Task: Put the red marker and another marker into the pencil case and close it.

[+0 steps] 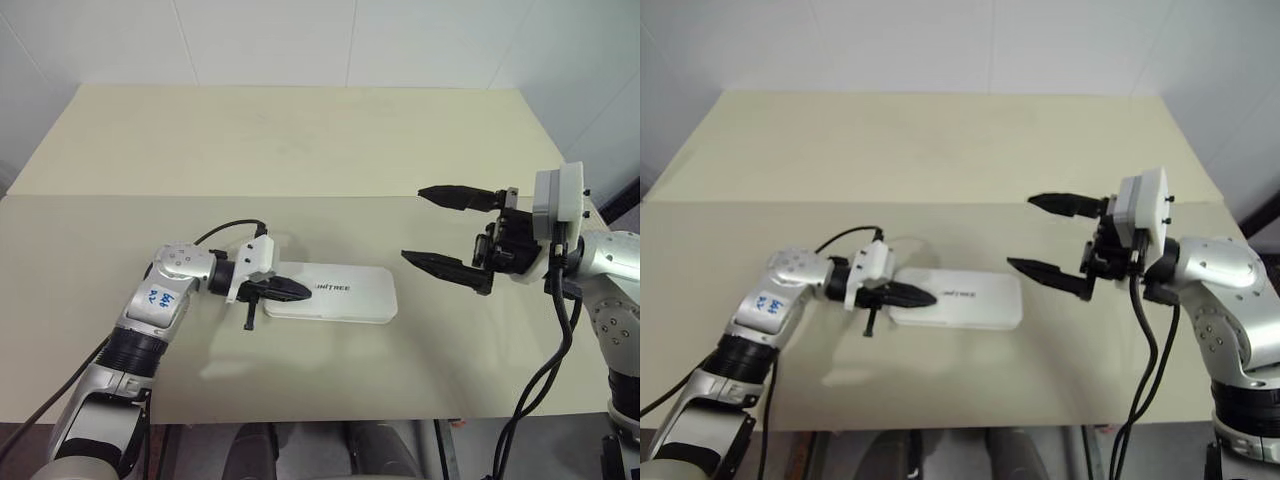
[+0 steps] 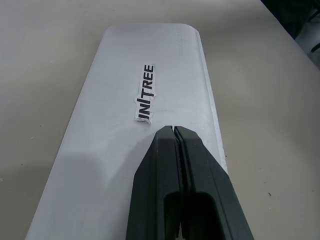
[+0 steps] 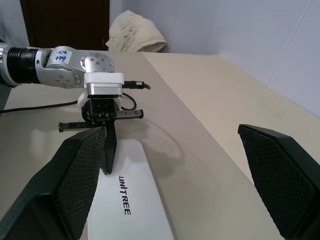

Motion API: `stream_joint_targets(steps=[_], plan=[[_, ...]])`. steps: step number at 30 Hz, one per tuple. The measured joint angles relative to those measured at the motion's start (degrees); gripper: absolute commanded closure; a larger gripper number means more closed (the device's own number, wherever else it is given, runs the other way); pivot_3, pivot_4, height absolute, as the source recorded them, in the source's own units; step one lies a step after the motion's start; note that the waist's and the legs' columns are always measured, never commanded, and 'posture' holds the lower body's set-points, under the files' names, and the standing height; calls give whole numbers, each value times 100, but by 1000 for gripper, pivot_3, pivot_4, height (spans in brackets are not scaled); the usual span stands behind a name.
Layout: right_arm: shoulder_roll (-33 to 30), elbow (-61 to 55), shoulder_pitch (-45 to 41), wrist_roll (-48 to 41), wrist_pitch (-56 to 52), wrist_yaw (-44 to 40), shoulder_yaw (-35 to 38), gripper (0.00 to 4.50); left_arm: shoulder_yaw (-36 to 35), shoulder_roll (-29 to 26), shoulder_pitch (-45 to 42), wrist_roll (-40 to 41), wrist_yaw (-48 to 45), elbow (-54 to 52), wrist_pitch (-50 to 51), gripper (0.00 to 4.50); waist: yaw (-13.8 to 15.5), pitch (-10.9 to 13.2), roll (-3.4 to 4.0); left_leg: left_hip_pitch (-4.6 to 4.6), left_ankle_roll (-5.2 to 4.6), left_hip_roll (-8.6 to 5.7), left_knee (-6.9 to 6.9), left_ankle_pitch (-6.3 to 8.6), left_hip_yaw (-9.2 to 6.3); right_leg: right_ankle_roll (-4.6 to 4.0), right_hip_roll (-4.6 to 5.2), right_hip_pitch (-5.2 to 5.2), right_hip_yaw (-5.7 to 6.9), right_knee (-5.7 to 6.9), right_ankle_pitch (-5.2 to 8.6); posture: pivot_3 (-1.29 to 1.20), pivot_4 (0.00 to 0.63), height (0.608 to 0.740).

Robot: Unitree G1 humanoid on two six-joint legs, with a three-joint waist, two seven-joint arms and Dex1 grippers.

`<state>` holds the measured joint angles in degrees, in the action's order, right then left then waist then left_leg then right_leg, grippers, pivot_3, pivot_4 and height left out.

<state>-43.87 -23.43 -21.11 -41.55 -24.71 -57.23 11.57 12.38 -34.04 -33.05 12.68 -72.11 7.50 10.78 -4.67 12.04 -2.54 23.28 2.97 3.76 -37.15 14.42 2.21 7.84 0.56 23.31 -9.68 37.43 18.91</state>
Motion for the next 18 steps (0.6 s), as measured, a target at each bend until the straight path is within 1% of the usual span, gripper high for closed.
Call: stream_joint_targets(steps=[7,11,15,18], plan=[[71,-124,140,-8,-14,146,0,0,101,-7,-37,-123,126,-27,52,4482,-5,-10,5,-25,-3,-1,-3,-2,-3,-1,0,-31,0,-3,0,0,150,740],[136,-114,134,1,-5,158,-8,0,-19,103,-28,-38,215,-27,185,4482,-7,-10,5,-27,-5,-1,-5,-3,-6,-1,0,-37,0,-6,-1,0,150,740],[162,33,48,72,101,94,-88,0,-556,218,1,422,428,-66,422,4482,-18,-9,4,-19,-5,-1,0,-3,-9,0,-1,-28,3,-6,-2,0,150,740],[192,312,-71,208,238,-21,-209,0,-1082,82,26,777,567,-347,610,4482,-31,-9,4,-14,-5,2,8,-3,-9,-1,-2,-16,4,-4,-1,0,150,740]])
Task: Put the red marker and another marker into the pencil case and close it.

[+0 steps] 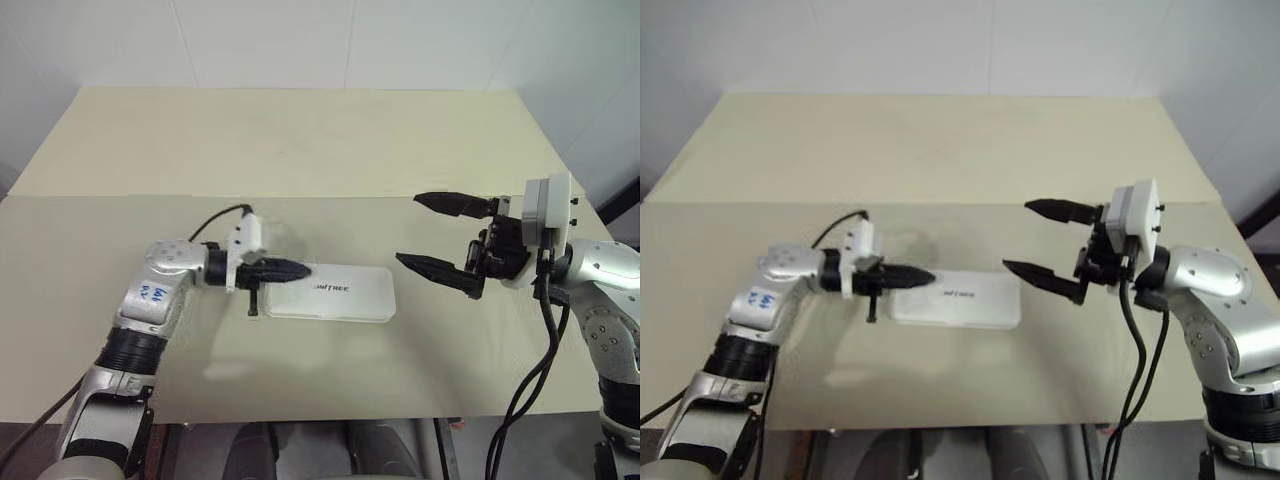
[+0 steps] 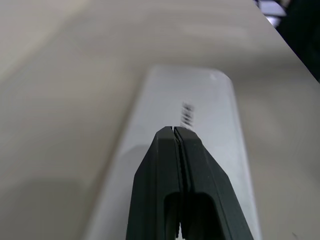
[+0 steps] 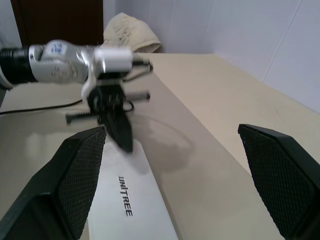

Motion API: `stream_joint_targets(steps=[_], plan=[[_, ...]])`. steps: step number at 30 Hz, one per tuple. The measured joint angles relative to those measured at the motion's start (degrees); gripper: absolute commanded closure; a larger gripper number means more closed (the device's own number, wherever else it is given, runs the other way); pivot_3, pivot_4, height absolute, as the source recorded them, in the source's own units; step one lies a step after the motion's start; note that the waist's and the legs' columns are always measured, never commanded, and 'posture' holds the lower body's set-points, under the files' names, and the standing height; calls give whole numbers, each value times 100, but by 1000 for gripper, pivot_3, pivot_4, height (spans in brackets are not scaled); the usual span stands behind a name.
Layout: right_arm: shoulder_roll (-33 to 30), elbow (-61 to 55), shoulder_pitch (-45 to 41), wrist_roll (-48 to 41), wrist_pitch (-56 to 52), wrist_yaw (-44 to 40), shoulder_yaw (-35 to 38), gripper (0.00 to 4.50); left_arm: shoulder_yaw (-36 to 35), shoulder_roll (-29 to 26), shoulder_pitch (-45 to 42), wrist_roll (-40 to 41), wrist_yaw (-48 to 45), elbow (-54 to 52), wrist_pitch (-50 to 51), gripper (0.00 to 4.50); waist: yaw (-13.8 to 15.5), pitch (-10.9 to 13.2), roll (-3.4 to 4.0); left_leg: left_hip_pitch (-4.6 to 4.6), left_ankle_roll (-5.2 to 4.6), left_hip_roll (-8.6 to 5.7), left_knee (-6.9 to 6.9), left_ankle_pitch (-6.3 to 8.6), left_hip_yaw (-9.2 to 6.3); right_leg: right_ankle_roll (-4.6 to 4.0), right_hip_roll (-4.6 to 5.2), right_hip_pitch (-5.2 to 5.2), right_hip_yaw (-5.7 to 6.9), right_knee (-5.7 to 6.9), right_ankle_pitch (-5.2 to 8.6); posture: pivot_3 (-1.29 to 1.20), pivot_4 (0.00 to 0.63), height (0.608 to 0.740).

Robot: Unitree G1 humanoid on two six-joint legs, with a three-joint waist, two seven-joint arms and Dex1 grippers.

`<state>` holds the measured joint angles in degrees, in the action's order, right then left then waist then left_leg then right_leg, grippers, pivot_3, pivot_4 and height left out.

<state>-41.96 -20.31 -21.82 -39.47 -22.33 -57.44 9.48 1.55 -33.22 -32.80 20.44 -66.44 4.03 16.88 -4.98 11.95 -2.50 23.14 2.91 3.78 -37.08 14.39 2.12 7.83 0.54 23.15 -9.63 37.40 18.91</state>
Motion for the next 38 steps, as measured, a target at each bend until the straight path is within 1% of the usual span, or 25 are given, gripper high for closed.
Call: stream_joint_targets(steps=[4,6,8,9,12,17,18,19,25,30,38], plan=[[41,445,-131,207,236,-214,-104,0,-790,-450,160,433,213,-444,358,4482,10,0,1,5,1,1,5,1,4,-1,2,10,0,0,1,0,150,740],[74,622,-227,299,351,-334,-186,0,-1110,-590,351,632,395,-697,591,4092,10,0,0,8,2,1,1,2,4,-1,3,10,1,-1,1,0,150,740],[94,786,-298,393,479,-436,-244,0,-1379,-721,579,748,584,-955,797,3567,11,0,-1,8,3,2,0,2,5,-1,5,10,1,-1,1,0,150,740],[96,911,-324,443,553,-504,-253,0,-1569,-858,779,791,699,-1127,901,3224,2,1,-1,8,3,2,1,3,5,-1,5,10,1,-1,1,0,150,740],[122,1137,-351,517,674,-560,-239,0,-2015,-999,1121,934,922,-1474,1051,2185,7,1,-1,7,3,3,1,3,5,-2,4,11,2,1,2,0,150,740],[132,1179,-376,519,748,-712,-231,0,-2409,-1083,1558,1132,946,-1686,1065,463,10,1,-1,6,4,2,0,3,7,-3,5,10,2,0,2,0,150,740],[129,1210,-376,521,761,-756,-226,0,-2448,-1092,1599,1132,954,-1685,1062,179,11,1,-1,6,4,2,0,3,7,-4,5,10,2,0,2,0,150,740],[118,1260,-375,548,826,-823,-226,0,-2491,-1093,1621,1133,965,-1685,1050,80,14,1,-1,6,4,2,0,3,6,-5,5,10,4,0,3,0,150,740],[-27,1840,-364,751,1242,-1106,-144,0,-2555,-1102,1597,1133,1109,-1651,898,80,9,1,-1,6,4,1,1,3,9,-6,6,10,3,-4,3,0,150,740],[-147,2407,-567,968,1484,-1264,-142,0,-2244,-1027,1229,1107,1218,-1510,704,80,5,1,-1,6,4,1,0,3,11,-5,5,10,2,-3,3,0,150,740],[-108,2512,-668,1108,1611,-1319,-185,0,-1943,-1009,1181,1080,1172,-1415,487,80,-14,1,-1,6,6,3,3,4,14,-6,4,14,0,-2,3,0,150,740]])
